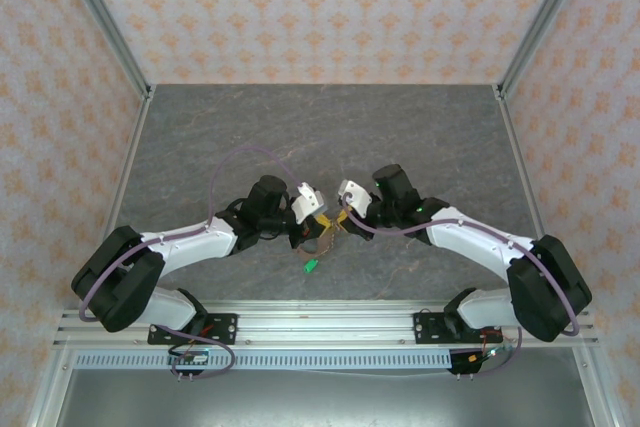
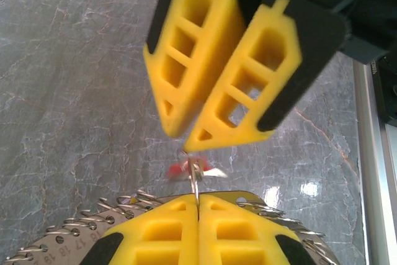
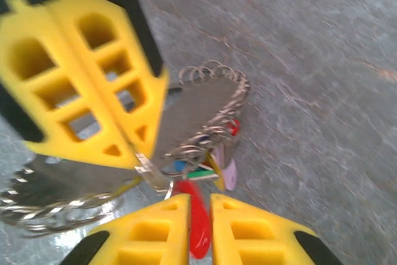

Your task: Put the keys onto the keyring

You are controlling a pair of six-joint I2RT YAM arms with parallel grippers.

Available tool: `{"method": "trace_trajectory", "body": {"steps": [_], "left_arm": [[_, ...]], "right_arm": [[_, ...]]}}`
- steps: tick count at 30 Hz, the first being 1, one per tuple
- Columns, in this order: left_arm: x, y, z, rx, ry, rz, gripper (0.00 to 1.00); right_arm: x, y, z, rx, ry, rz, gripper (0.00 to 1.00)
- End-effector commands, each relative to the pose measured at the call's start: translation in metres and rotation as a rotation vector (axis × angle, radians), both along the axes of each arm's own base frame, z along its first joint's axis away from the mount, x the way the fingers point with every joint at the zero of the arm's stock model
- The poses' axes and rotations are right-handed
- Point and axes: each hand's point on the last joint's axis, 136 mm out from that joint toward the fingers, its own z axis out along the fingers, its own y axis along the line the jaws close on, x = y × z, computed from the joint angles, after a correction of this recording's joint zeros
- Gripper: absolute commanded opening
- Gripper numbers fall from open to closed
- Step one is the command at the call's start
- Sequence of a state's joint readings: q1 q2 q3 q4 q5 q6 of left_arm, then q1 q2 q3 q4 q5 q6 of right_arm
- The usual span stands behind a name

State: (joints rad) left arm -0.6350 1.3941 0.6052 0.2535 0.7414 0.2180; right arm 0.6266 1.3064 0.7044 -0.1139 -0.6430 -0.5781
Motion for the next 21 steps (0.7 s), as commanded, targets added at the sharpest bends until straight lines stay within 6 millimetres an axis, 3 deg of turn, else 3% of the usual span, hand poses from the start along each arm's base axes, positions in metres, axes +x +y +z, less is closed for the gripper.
{"method": "trace_trajectory", "body": {"steps": [1,6,11,21], "left_arm": [[-0.002,-0.011,0.022,-0.05,-0.053,-0.059,0.0],[-0.003,-0.01,0.022,-0.051,-0.055,-0.058,0.0],[-0.006,-0.011,0.024,-0.06,-0.056,-0.071,0.0],[-0.013,-0.011,0.033,-0.07,-0.058,-0.107,0.0]], "right_arm": [[0.008,-0.01,0.005,-0.033,-0.058,-0.049,0.17],[0.003,-0.015,0.014,0.004,-0.107,-0.062,0.21],[-0.02,0.002,0.038,0.15,-0.136,0.086,0.18],[-0.029,0.018,0.029,0.178,-0.133,0.241,0.15]]}}
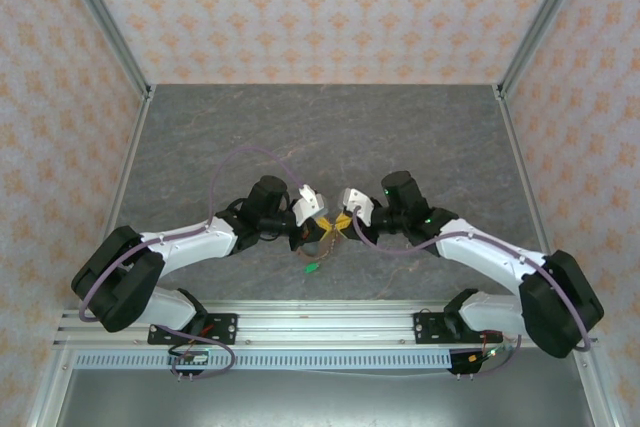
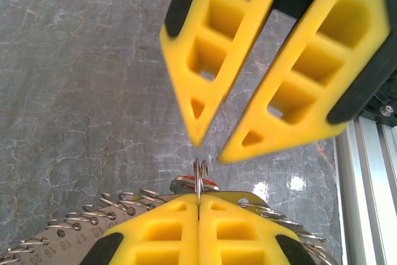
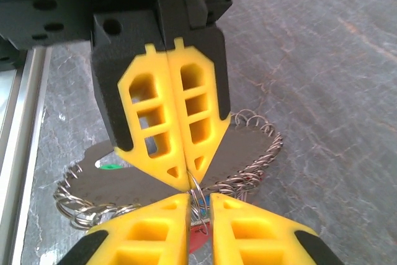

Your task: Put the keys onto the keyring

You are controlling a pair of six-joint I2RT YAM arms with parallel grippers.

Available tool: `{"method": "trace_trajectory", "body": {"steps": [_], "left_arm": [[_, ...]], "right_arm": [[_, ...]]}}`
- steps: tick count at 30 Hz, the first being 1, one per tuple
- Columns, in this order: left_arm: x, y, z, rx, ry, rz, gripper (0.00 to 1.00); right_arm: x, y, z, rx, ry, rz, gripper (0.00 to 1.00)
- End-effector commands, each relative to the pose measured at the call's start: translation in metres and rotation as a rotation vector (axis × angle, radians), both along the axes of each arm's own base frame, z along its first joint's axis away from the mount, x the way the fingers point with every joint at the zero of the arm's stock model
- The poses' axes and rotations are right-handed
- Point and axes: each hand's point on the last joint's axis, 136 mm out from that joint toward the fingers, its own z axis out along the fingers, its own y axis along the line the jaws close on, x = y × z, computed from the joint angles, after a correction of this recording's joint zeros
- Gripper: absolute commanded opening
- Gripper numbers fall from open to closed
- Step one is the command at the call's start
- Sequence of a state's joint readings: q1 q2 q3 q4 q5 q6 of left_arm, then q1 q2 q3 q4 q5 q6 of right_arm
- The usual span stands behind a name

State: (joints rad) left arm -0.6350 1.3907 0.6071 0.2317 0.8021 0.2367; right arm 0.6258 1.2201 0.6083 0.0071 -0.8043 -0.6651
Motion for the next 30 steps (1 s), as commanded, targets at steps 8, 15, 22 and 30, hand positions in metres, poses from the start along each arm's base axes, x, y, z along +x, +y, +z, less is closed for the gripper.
{"method": "trace_trajectory", "body": {"steps": [8,15,22,30], "left_arm": [[-0.004,-0.008,0.033,-0.063,-0.078,-0.05,0.0],[-0.002,-0.005,0.028,-0.032,-0.077,-0.035,0.0],[-0.003,-0.002,0.016,0.094,-0.093,-0.057,0.12],[-0.007,-0.007,0.009,0.163,-0.09,-0.11,0.12]], "right_arm": [[0.0,0.006,-0.003,0.004,-0.02,0.065,0.13],[0.001,0.008,0.009,0.044,-0.018,0.05,0.0],[-0.006,0.005,0.018,-0.006,0.009,0.081,0.0],[-0.005,0.004,0.03,-0.011,-0.029,0.089,0.0]]}}
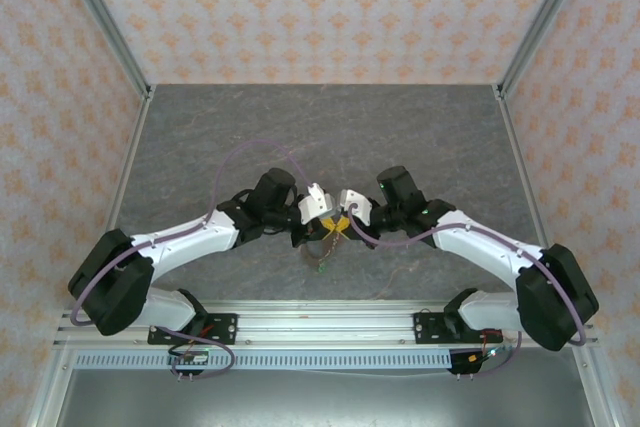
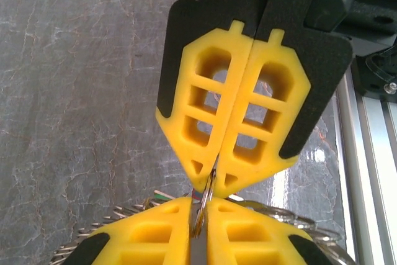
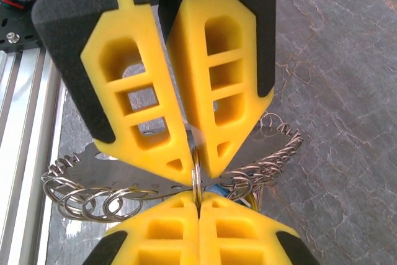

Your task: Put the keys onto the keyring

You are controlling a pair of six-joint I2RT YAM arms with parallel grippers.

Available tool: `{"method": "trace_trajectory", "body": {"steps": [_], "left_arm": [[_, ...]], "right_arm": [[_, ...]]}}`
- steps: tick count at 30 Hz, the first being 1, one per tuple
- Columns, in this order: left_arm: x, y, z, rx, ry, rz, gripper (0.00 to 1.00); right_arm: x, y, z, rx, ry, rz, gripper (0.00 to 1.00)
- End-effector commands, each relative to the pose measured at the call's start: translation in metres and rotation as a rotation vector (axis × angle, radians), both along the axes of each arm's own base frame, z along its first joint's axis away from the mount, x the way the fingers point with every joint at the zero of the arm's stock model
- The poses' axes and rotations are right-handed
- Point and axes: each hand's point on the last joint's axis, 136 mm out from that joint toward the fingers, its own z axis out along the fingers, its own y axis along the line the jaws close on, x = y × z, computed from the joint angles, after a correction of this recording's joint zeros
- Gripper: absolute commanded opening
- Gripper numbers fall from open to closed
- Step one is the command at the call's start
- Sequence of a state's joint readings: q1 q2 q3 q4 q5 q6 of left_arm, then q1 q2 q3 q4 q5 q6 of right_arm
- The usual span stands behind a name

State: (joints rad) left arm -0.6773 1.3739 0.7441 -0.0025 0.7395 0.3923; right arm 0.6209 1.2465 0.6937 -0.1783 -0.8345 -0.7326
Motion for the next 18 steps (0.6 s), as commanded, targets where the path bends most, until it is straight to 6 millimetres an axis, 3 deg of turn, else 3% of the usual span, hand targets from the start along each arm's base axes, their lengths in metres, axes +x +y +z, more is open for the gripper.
{"method": "trace_trajectory", "body": {"steps": [1,9,18], "left_arm": [[-0.006,-0.001,-0.008,0.064,0.004,-0.04,0.11],[-0.013,0.0,-0.009,0.069,0.022,-0.066,0.0],[-0.009,-0.005,0.004,-0.068,0.022,-0.022,0.0]], "right_arm": [[0.004,0.007,0.033,0.062,-0.093,0.033,0.0],[0.005,0.008,0.044,0.142,-0.134,-0.005,0.0],[0.005,0.007,0.04,0.238,-0.115,-0.069,0.0]]}}
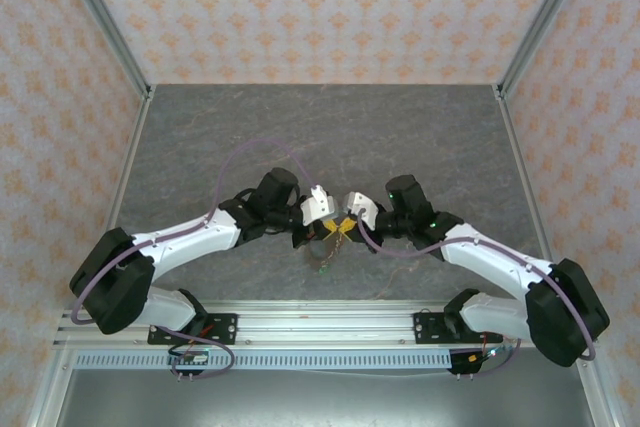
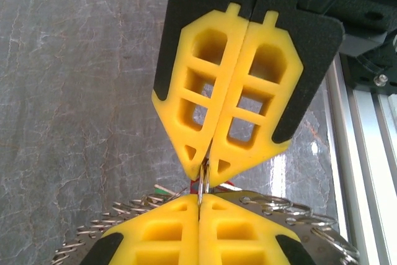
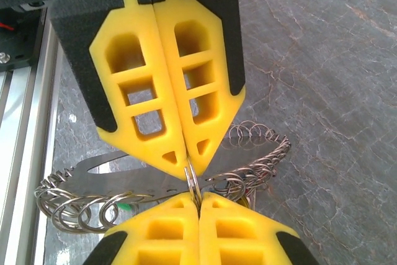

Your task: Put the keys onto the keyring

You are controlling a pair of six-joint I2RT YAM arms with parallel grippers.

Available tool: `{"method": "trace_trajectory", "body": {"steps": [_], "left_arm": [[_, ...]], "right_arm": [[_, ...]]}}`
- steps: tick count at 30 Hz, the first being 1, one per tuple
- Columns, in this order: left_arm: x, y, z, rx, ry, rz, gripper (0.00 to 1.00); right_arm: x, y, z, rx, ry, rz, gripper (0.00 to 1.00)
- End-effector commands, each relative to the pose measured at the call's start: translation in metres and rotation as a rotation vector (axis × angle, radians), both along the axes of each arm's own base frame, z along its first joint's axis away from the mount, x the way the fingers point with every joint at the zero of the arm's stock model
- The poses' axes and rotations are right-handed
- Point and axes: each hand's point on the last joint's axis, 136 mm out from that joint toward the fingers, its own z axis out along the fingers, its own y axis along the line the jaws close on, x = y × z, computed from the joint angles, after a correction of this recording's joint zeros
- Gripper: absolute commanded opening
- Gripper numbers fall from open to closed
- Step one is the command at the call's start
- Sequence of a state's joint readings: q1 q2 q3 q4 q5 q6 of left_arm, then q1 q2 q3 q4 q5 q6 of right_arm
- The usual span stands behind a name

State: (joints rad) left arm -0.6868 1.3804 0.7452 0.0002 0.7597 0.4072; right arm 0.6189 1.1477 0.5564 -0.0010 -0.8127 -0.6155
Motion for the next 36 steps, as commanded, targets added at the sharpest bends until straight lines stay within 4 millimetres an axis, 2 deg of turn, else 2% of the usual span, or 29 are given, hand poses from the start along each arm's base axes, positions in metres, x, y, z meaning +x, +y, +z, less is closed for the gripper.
{"method": "trace_trajectory", "body": {"steps": [1,5,16,21,23,26,31,34,36], "left_arm": [[-0.002,-0.002,0.006,-0.08,0.027,0.018,0.0],[0.002,-0.002,0.015,-0.146,0.021,0.042,0.0],[0.005,-0.002,0.028,-0.25,0.023,0.074,0.0],[0.005,-0.002,0.031,-0.264,0.019,0.078,0.0],[0.003,-0.003,0.032,-0.266,0.02,0.072,0.0],[0.003,-0.002,0.033,-0.269,0.017,0.075,0.0],[0.005,0.002,0.036,-0.285,0.001,0.095,0.0],[0.005,0.004,0.039,-0.287,-0.004,0.1,0.0],[0.004,0.004,0.038,-0.282,-0.003,0.1,0.0]], "right_arm": [[0.007,0.012,0.037,0.151,-0.095,0.007,0.01],[0.008,0.009,0.028,0.166,-0.078,-0.017,0.1],[0.012,0.006,0.027,0.236,-0.021,-0.034,0.11],[0.011,0.008,0.022,0.235,-0.001,-0.017,0.16],[0.013,0.009,0.019,0.233,0.008,-0.018,0.16],[0.016,0.009,0.018,0.236,0.016,-0.021,0.11],[0.018,0.005,0.01,0.215,0.026,-0.037,0.14],[0.017,0.005,0.013,0.225,0.035,-0.026,0.1],[0.017,0.005,0.017,0.231,0.03,-0.022,0.03]]}}
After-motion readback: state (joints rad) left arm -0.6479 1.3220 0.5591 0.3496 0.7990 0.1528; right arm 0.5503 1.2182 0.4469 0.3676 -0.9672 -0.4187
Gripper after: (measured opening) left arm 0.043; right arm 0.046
